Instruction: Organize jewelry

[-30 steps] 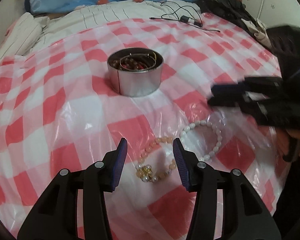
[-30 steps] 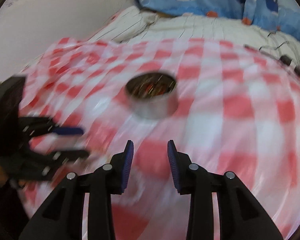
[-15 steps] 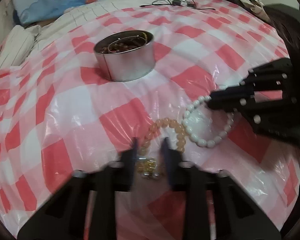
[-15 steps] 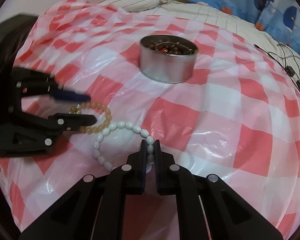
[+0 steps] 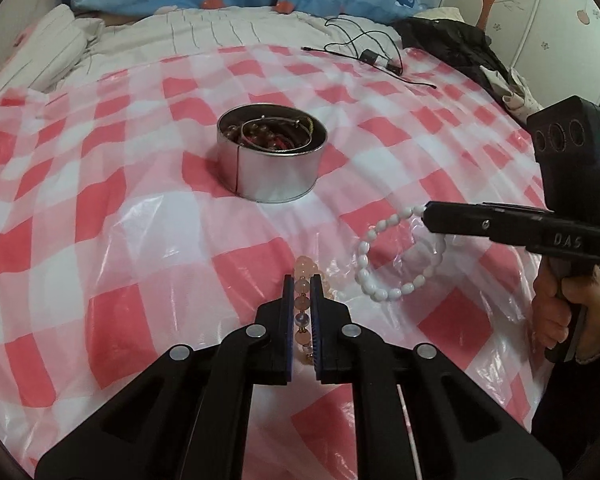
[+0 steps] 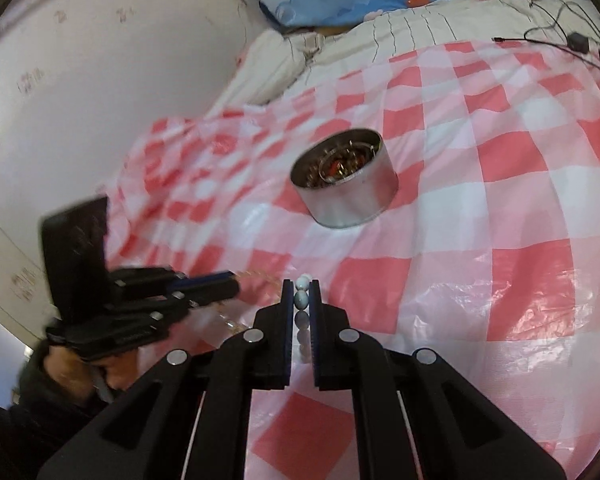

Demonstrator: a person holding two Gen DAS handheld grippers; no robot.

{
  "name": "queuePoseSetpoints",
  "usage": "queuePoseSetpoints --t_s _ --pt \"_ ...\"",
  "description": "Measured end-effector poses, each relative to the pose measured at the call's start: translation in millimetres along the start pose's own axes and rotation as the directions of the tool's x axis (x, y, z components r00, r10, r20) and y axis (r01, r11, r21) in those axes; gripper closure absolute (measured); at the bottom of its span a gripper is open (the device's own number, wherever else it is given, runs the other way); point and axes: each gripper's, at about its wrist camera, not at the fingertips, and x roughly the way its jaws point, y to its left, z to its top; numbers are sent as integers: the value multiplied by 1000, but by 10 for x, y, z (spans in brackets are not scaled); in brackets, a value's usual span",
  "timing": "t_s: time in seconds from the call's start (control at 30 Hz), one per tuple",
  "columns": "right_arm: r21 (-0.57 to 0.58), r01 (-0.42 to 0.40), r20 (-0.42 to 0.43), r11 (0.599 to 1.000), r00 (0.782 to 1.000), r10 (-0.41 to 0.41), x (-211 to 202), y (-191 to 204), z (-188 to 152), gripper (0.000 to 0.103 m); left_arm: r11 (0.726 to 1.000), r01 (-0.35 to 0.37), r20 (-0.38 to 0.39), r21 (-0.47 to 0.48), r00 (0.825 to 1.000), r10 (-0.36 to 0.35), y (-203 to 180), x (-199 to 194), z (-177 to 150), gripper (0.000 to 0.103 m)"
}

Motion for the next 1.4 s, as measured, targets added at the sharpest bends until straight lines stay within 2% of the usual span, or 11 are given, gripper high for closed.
queuePoseSetpoints --t_s 0.1,0.27,0.47,0.77,0.97,1.17,1.3,1.4 --pt "-6 -6 21 1000 1000 6 -53 20 31 95 1000 2 14 9 1000 -2 -40 -27 27 96" --pt "-17 -5 32 1000 999 6 -72 42 42 95 996 -70 26 51 997 69 -127 -17 56 96" --pt "-31 -17 51 999 999 19 -105 64 56 95 992 -107 56 62 993 104 -147 -83 93 96" --pt "-42 -33 69 999 997 36 -138 89 76 95 988 -127 84 82 989 120 -212 -150 144 96" --pt "-37 -46 105 998 993 49 -211 80 112 95 995 -84 124 50 989 77 -181 -258 304 96" --pt "-18 -55 151 998 987 58 -321 18 211 95 999 -48 204 5 978 45 -82 -361 782 96" --pt "-8 -55 184 998 981 56 -407 -32 287 95 1000 -19 224 3 974 18 -79 -297 1032 96" --pt "0 -52 195 999 980 51 -428 -61 314 95 999 34 228 -12 973 -31 -51 -171 1180 96"
